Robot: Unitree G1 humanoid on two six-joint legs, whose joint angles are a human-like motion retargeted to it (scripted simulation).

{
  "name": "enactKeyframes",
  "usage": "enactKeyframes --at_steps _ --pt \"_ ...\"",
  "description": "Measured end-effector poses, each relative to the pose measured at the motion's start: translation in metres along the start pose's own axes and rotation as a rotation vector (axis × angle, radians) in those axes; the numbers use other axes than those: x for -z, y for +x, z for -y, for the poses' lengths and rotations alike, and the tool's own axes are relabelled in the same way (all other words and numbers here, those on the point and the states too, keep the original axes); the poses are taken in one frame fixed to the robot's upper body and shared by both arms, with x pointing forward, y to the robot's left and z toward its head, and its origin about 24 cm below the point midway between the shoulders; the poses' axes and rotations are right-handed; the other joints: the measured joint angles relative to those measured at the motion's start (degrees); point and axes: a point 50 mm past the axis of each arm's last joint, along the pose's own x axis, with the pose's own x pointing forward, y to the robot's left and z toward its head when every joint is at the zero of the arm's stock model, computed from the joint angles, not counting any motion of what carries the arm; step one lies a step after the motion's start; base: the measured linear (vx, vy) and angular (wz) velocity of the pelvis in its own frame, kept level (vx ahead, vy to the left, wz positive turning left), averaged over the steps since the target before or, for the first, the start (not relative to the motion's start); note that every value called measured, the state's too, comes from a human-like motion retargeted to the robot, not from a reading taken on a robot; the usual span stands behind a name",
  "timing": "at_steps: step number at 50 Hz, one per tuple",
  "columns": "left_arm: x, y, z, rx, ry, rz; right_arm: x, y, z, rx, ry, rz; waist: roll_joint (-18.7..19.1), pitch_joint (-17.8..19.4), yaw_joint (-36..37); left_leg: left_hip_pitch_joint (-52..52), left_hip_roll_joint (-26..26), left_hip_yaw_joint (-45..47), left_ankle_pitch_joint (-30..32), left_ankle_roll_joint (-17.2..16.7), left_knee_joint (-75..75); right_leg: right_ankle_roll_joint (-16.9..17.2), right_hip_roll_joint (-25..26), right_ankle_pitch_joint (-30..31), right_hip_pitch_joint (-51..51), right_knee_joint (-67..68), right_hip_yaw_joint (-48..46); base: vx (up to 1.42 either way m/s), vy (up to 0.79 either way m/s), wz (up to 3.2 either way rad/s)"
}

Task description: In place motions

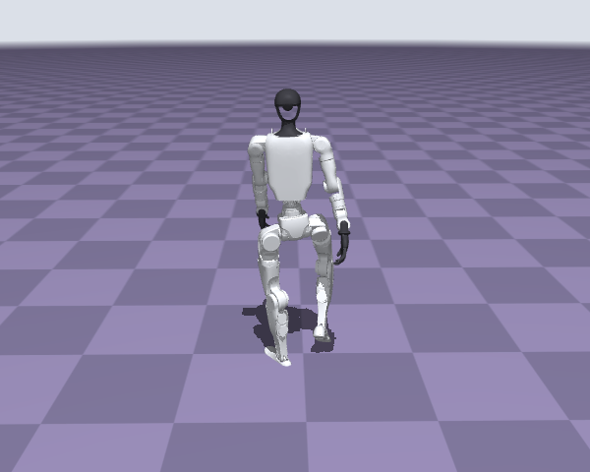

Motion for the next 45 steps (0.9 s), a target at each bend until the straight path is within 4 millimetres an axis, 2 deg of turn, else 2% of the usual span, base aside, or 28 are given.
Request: enactKeyframes --at_steps 3,5,7,8,10,14,18,20,22,26,30,33,35,37,38,39,42,45 --pt "0.048 -0.006 -0.006 0.004 0.023 -0.146 -0.031 -0.004 -0.006 -0.037 -0.101 0.099 0.15 -1.77 2.86 1.10 -0.85 2.04 -0.43 -0.56 -0.90 2.48 5.50 4.42 9.80 -15.93 0.91 0.12 -0.04 -0.75" --pt "0.083 -0.014 -0.006 0.035 0.027 -0.266 -0.054 -0.009 -0.010 -0.052 -0.189 0.169 -0.50 -2.61 4.33 1.98 -2.26 3.09 -0.83 -0.83 -1.28 5.00 9.08 9.70 16.89 -29.23 4.55 0.10 -0.04 -0.55" --pt "0.116 -0.025 -0.004 0.073 0.012 -0.389 -0.078 -0.015 -0.014 -0.050 -0.292 0.232 -0.80 -3.38 5.23 2.15 -3.13 3.07 -1.33 -1.26 -0.90 6.04 10.96 -4.24 23.13 -40.12 5.27 0.08 -0.07 -0.37" --pt "0.130 -0.031 -0.003 0.090 0.005 -0.447 -0.090 -0.020 -0.015 -0.044 -0.356 0.263 -1.38 -3.77 5.97 2.41 -3.96 3.30 -1.60 -1.50 -0.76 5.95 9.93 -8.55 25.80 -44.53 2.21 0.08 -0.10 -0.40" --pt "0.153 -0.043 -0.003 0.105 0.003 -0.539 -0.112 -0.028 -0.020 -0.030 -0.500 0.321 -2.67 -4.97 6.86 2.85 -5.60 3.27 -1.80 -1.95 -1.04 4.37 9.42 -10.82 28.32 -52.14 0.10 0.09 -0.10 -0.34" --pt "0.175 -0.054 -0.002 0.094 -0.001 -0.609 -0.145 -0.045 -0.031 0.007 -0.729 0.418 -3.50 -7.93 10.26 1.13 -6.17 4.47 -1.26 -2.83 -1.79 6.35 8.97 -6.24 27.42 -57.77 1.49 0.00 -0.15 -0.39" --pt "0.172 -0.052 0.003 0.111 -0.072 -0.570 -0.166 -0.057 -0.041 0.043 -0.860 0.523 -2.93 -7.94 8.68 -0.54 -4.98 4.75 -0.54 -3.67 -1.86 5.04 9.43 -6.95 24.50 -56.11 1.76 -0.06 -0.19 0.03" --pt "0.163 -0.047 0.001 0.111 -0.079 -0.538 -0.164 -0.056 -0.041 0.049 -0.856 0.520 -2.22 -7.03 7.06 -0.73 -4.23 4.36 -0.10 -3.93 -1.96 4.72 9.79 -7.43 24.41 -55.45 0.95 -0.09 -0.17 0.30" --pt "0.155 -0.043 -0.003 0.090 -0.067 -0.519 -0.152 -0.048 -0.037 0.038 -0.796 0.473 -1.80 -6.33 5.92 -0.92 -3.51 4.00 0.13 -4.26 -1.78 4.50 10.22 -7.84 24.85 -55.50 -0.07 -0.10 -0.14 0.36" --pt "0.148 -0.039 -0.006 0.071 -0.079 -0.490 -0.105 -0.025 -0.022 0.007 -0.656 0.282 -1.51 -6.59 5.71 -1.03 -2.52 3.18 -0.03 -5.03 -0.91 4.14 10.86 -8.50 25.76 -55.96 -0.78 0.04 -0.16 0.17" --pt "0.155 -0.041 -0.017 0.047 -0.120 -0.479 -0.049 -0.011 -0.003 0.059 -0.553 0.033 -1.07 -7.59 6.36 -1.93 -1.12 2.21 -1.42 -5.86 2.68 3.19 11.43 -8.97 26.18 -56.26 -1.24 0.06 -0.17 -0.05" --pt "0.175 -0.052 -0.027 -0.052 -0.236 -0.536 -0.041 -0.011 0.003 0.071 -0.469 -0.017 -1.53 -6.03 8.10 -4.58 0.64 2.86 0.12 -5.34 10.73 2.70 10.87 -9.84 26.36 -55.14 0.37 -0.06 -0.15 -0.49" --pt "0.197 -0.065 -0.034 -0.133 -0.315 -0.603 -0.057 -0.014 -0.001 0.062 -0.417 0.056 -2.61 -4.47 8.61 -7.47 3.55 5.47 5.42 -4.60 21.01 2.51 9.61 -10.37 26.60 -54.02 1.45 -0.09 -0.16 -0.37" --pt "0.218 -0.080 -0.039 -0.191 -0.367 -0.692 -0.092 -0.025 -0.012 0.037 -0.371 0.180 -3.13 -2.33 9.61 -16.18 8.81 2.95 13.53 -2.38 38.14 2.91 9.21 -10.98 26.52 -53.17 2.55 -0.24 -0.21 -0.42" --pt "0.230 -0.091 -0.041 -0.211 -0.392 -0.748 -0.112 -0.032 -0.020 0.014 -0.364 0.249 -3.25 -1.18 11.12 -21.07 10.50 0.56 18.41 0.02 45.88 2.92 9.54 -11.25 26.37 -52.71 3.68 -0.24 -0.22 -0.82" --pt "0.244 -0.102 -0.041 -0.218 -0.415 -0.807 -0.133 -0.041 -0.029 -0.023 -0.376 0.316 -3.55 -0.19 12.77 -25.31 12.71 -0.39 18.44 1.01 53.50 2.48 9.89 -11.47 26.21 -52.11 4.41 -0.16 -0.22 -1.02" --pt "0.282 -0.139 -0.033 -0.172 -0.441 -0.995 -0.193 -0.077 -0.059 -0.143 -0.470 0.492 -3.34 1.88 17.87 -37.15 21.68 -0.89 10.43 1.63 73.30 -0.17 12.52 -11.59 26.30 -51.32 5.84 -0.06 -0.13 -0.83" --pt "0.306 -0.169 -0.021 -0.055 -0.362 -1.140 -0.249 -0.129 -0.085 -0.188 -0.589 0.730 -3.52 4.09 25.12 -49.47 27.92 -1.57 5.25 3.39 86.85 -2.47 13.61 -12.63 26.07 -49.31 9.67 -0.14 -0.04 -1.12"
